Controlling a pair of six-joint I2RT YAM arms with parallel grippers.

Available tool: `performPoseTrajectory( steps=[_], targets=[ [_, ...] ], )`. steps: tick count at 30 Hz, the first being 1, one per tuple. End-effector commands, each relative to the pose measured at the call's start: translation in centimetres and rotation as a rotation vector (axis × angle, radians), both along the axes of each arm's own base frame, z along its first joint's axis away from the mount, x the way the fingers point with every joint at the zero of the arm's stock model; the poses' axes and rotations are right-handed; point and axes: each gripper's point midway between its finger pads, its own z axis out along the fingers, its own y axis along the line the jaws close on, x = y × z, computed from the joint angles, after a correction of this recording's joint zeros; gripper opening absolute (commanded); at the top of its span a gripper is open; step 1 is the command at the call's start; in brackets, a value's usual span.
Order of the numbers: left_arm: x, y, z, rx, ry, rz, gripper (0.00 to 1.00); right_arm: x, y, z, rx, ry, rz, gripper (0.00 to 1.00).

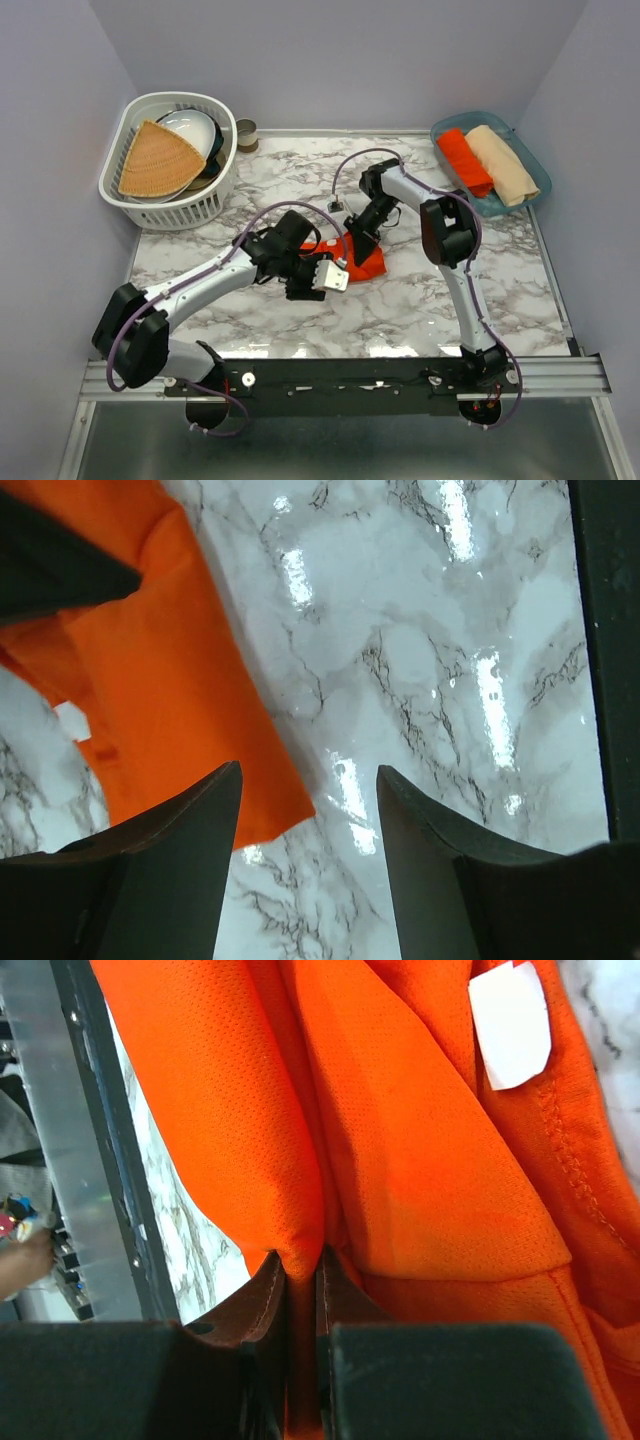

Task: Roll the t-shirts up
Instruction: Roll the T-shirt to the center of the board.

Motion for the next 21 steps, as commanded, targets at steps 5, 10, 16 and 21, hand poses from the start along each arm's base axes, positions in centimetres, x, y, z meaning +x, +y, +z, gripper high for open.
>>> performPoseTrajectory(
  steps=[5, 10, 16, 21],
  targets=[
    [3.5, -2.7, -3.9, 0.053, -0.133, 0.122, 0.68, -1.0, -2.5, -2.6, -0.151, 0.071, 0.033, 0.15],
    [4.4, -2.6, -4.7, 0.079, -0.149, 0.157, 0.68, -1.1, -2.5, -2.6, -0.147, 0.073, 0.035, 0.15],
    [3.4, -1.1, -6.8, 0.178, -0.093, 0.160, 0.68, -1.0, -2.4, -2.8, -0.152, 0.078, 0.030, 0.16],
    [2.9, 1.2, -9.0, 0.272, -0.076, 0.203, 0.68, -0.9, -2.4, -2.8, -0.157, 0.078, 0.024, 0.16]
  ],
)
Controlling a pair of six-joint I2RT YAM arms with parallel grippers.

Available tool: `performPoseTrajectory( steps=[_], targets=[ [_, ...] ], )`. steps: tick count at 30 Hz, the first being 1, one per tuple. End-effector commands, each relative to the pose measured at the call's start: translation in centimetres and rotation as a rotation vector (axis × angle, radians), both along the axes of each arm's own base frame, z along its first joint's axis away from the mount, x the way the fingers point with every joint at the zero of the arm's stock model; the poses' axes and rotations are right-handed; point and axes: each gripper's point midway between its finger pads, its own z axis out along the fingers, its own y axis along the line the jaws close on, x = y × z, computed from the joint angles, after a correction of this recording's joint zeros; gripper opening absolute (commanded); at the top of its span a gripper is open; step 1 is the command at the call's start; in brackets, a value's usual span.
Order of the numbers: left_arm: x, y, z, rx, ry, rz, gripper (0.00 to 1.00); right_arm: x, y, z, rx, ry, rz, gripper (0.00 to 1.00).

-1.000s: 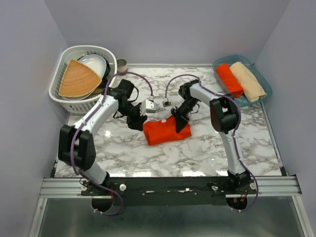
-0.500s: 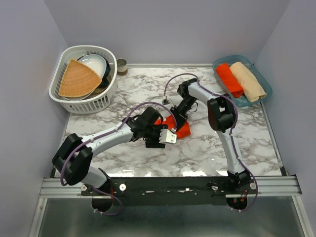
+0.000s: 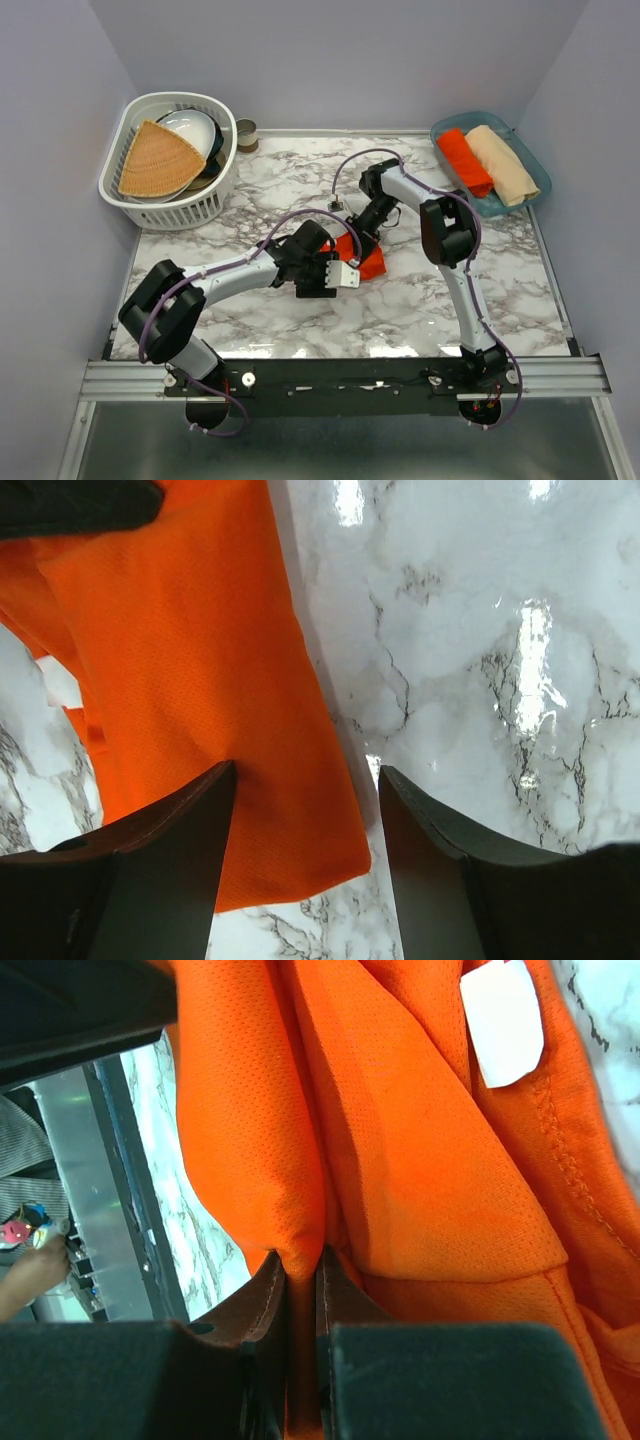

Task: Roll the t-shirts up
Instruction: Roll the T-shirt to the center of the board.

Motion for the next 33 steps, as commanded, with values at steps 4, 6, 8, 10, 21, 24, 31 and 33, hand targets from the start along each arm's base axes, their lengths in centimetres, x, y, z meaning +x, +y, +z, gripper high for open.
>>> performPoseTrajectory(
  steps=[4, 6, 8, 10, 21, 24, 31, 33],
  targets=[
    [-0.2, 3.3, -3.6, 0.162, 0.026, 0.109, 0.68, -1.1, -2.6, -2.9, -0.138, 0.062, 0.053, 0.16],
    [-0.2, 3.5, -4.3, 0.184, 0.035, 0.113, 0.70, -1.1, -2.6, -3.0, -0.143, 0.065, 0.050, 0.17],
    [-0.1, 3.5, -4.7, 0.195, 0.040, 0.120, 0.70, -0.9, -2.5, -3.0, -0.150, 0.065, 0.043, 0.17],
    [-0.3, 3.8, -5.5, 0.224, 0.062, 0.121, 0.67, -0.9, -2.6, -3.2, -0.157, 0.071, 0.041, 0.17],
    [-4.5, 4.2, -6.8, 0.281, 0.289, 0.010, 0.02, 0.6, -2.6, 0.1, -0.057, -0.057, 0.008, 0.65],
    [-6.2, 3.8, -5.8, 0.225, 0.402, -0.048, 0.01, 4.1, -3.5, 5.5, 0.133, -0.260, -0.130, 1.00],
    [-7.0, 3.1, -3.3, 0.110, 0.677, -0.046, 0.00, 5.1, -7.7, 11.5, 0.230, -0.891, -0.100, 1.00],
    [-6.6, 2.4, -2.6, 0.075, 0.719, -0.069, 0.00, 2.9, -7.2, 9.7, 0.238, -1.010, -0.021, 1.00]
  ],
)
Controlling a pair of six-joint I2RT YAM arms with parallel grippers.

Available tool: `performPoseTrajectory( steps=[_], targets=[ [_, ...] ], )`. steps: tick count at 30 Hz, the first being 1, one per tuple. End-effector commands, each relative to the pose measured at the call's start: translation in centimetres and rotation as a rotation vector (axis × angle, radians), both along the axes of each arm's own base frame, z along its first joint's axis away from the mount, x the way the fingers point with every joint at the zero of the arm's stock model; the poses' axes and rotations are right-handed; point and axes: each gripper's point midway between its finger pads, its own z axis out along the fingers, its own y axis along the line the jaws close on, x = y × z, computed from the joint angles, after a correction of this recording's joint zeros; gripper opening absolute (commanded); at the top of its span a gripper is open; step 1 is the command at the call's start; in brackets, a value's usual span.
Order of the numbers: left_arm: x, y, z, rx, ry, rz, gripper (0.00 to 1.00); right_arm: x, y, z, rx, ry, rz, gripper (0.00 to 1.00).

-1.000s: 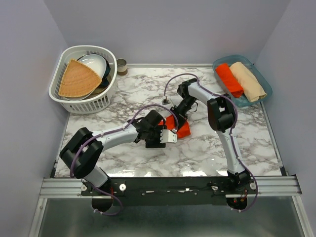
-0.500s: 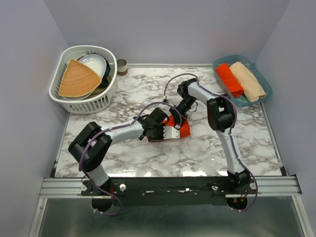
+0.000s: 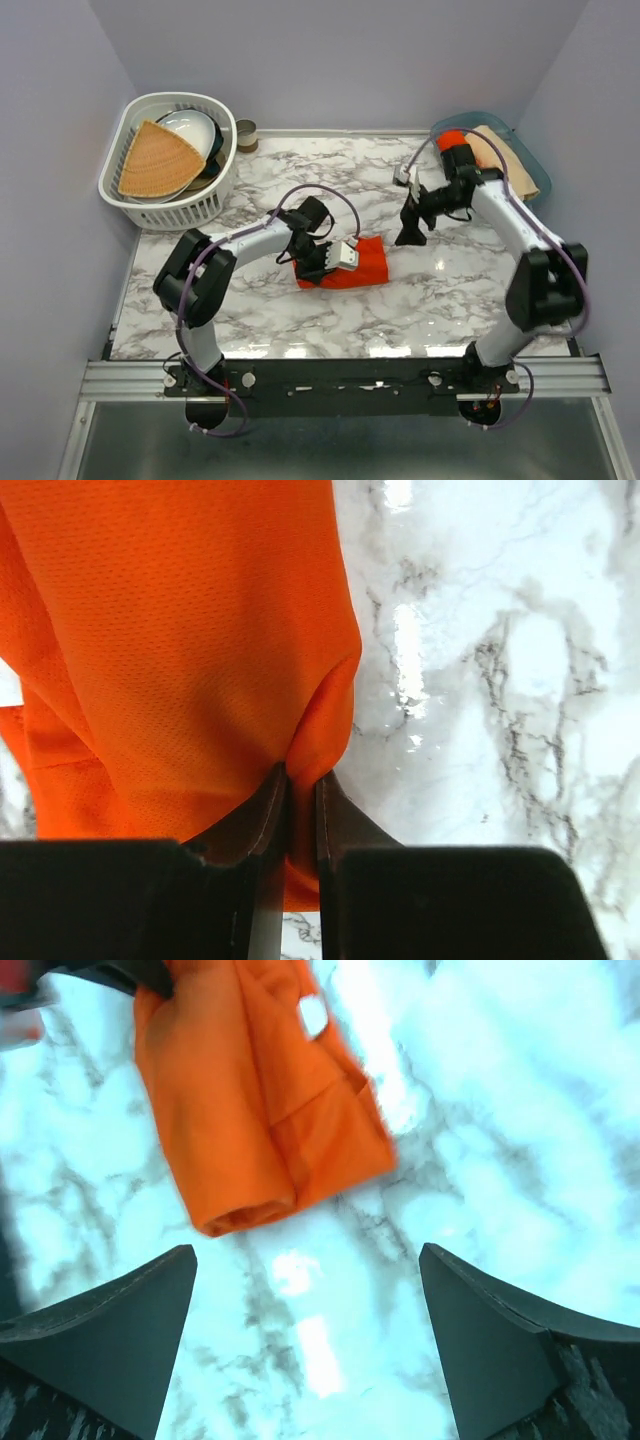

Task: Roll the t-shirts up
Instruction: Roll the T-shirt to the center of the board.

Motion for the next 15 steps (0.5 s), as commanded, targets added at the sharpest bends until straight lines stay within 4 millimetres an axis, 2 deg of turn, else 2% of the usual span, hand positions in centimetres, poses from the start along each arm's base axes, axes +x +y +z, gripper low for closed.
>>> performPoseTrajectory(
  steps=[1, 3, 4, 5, 6, 7, 9, 13, 15],
  targets=[
    [-7.8, 2.0, -0.1, 0.021, 0.494, -0.034, 0.00, -2.9, 3.7, 1.0, -0.011, -0.544, 0.235, 1.00],
    [-7.2, 1.3, 0.6, -0.009, 0.535, -0.029, 0.00, -4.3, 4.9, 0.5, -0.028, -0.664, 0.300, 1.00],
    [-7.3, 1.5, 1.0, -0.013, 0.570, -0.020, 0.01, -7.1, 5.9, -0.5, -0.022, -0.689, 0.358, 1.00],
    [-7.0, 0.9, 1.6, -0.043, 0.584, -0.020, 0.01, -7.7, 6.0, -1.3, -0.043, -0.717, 0.373, 1.00],
    [-7.1, 0.9, 1.6, -0.047, 0.600, -0.015, 0.01, -7.9, 6.8, -1.0, -0.028, -0.777, 0.383, 1.00],
    [-7.1, 0.9, 1.8, -0.050, 0.610, -0.011, 0.01, -9.5, 7.5, -2.4, -0.027, -0.771, 0.423, 1.00],
    [-6.9, 0.8, 2.1, -0.069, 0.621, -0.008, 0.01, -9.6, 8.2, -2.1, -0.028, -0.819, 0.411, 1.00],
    [-6.9, 1.0, 2.4, -0.083, 0.652, 0.005, 0.01, -11.4, 9.2, -3.6, -0.015, -0.777, 0.479, 1.00],
    [-6.6, 0.9, 2.6, -0.096, 0.663, 0.010, 0.01, -11.7, 9.3, -4.6, -0.027, -0.756, 0.488, 1.00]
  ],
)
